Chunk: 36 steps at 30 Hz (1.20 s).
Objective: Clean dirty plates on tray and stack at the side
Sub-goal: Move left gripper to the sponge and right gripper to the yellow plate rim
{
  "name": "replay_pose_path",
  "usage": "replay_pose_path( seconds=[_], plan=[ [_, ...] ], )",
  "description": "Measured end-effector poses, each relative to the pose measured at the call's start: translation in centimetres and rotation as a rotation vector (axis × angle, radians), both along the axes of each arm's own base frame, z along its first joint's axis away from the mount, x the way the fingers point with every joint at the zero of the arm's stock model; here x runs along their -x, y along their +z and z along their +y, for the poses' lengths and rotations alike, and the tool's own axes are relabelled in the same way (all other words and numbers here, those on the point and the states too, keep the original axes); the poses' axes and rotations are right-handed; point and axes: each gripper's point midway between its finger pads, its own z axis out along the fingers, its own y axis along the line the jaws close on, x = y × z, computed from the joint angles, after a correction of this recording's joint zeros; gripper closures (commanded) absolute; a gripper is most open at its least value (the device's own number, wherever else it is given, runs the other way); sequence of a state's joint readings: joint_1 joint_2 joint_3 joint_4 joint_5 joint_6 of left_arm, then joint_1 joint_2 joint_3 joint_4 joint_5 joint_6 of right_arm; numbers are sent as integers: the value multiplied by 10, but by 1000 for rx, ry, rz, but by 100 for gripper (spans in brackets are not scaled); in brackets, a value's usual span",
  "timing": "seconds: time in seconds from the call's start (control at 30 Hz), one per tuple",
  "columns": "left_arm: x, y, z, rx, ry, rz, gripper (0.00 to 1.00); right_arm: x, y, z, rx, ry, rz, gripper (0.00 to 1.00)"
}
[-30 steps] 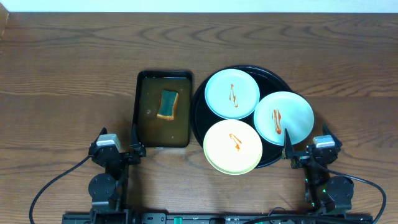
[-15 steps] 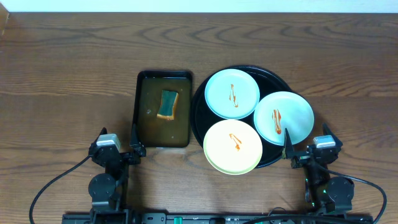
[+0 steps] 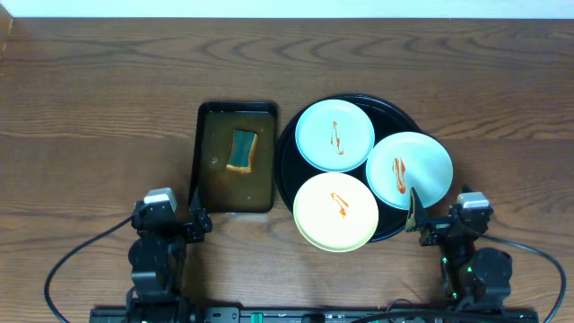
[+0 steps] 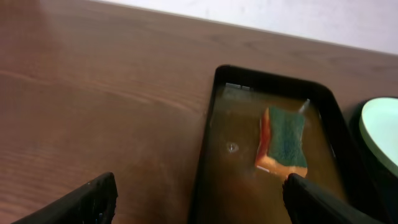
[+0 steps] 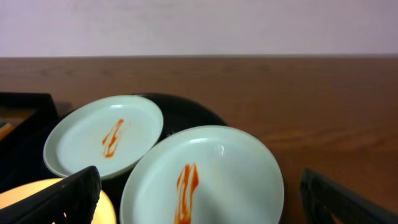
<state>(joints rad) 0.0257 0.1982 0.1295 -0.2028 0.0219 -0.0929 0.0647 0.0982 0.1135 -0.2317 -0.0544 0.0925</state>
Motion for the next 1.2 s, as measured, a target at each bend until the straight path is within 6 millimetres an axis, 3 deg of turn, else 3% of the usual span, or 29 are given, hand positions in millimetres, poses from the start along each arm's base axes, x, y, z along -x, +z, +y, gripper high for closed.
replay_pose_path(
  seconds=[0.27,0.47,0.6,0.83,0.93,1.1,1.2],
  plan=[
    [-11,34,-2,22,-9,176,14,-11,18,9,-80,24,200,1],
    [-20,37,-12,57,-57,352,14,-21,4,31,-147,106,516,1],
    [-13,32,-15,74,-67,499,14,-18,-9,38,-169,122,721,1],
    [-13,37,-21,101,-95,573,14,-33,-14,48,-195,171,770,1],
    [-12,37,-23,106,-101,574,14,-35,-10,53,-205,200,754,10],
    [-14,39,-23,108,-105,565,14,-27,-14,57,-212,220,793,14],
    [-26,47,-24,109,-114,510,14,-18,-21,63,-208,237,844,17]
  ],
)
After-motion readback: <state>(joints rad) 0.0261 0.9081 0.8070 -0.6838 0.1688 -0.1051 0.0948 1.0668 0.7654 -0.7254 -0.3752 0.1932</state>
